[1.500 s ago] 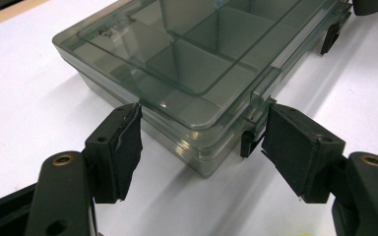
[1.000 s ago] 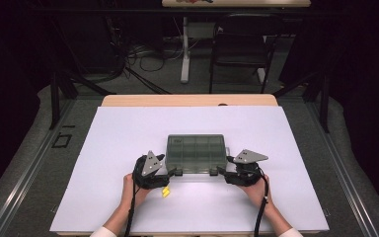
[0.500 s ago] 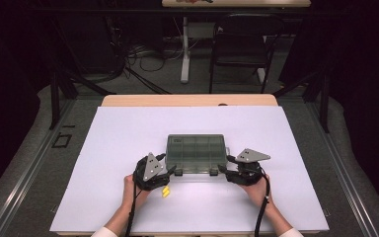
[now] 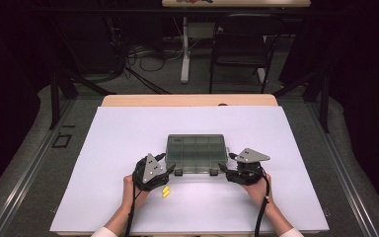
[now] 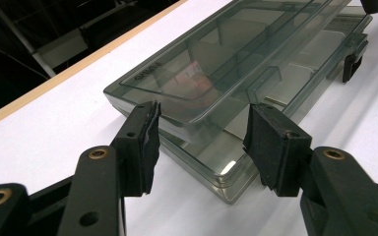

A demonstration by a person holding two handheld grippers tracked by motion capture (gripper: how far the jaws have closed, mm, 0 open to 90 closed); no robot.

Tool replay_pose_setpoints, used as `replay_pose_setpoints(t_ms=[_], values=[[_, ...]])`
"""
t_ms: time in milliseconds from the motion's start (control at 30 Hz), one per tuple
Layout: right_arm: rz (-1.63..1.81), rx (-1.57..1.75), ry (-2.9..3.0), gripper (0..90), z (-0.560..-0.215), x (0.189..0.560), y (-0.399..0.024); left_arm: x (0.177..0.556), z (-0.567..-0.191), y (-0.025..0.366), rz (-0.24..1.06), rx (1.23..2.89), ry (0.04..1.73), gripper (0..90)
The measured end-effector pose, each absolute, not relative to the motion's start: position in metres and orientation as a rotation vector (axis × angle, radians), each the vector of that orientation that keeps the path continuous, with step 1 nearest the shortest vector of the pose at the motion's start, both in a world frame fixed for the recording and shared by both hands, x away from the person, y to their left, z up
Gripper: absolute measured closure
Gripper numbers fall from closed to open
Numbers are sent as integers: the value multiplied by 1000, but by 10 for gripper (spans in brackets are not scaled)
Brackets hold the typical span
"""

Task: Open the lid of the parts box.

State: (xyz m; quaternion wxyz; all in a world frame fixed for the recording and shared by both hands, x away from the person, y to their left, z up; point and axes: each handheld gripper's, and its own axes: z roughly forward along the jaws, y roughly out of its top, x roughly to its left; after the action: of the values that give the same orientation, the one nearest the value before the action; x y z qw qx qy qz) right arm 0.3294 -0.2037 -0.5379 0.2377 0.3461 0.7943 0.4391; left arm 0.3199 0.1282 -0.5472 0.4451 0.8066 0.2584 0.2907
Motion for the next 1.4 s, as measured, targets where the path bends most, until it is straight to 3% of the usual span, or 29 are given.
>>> replay_pose_setpoints(t_ms=[533,1400], values=[[1217,879,2127,532,-534,326,-203,320,-544,129,755,1983,636,516],[1267,887,2040,564,-519,335,-201,334,-527,134,761,1912,623,590]])
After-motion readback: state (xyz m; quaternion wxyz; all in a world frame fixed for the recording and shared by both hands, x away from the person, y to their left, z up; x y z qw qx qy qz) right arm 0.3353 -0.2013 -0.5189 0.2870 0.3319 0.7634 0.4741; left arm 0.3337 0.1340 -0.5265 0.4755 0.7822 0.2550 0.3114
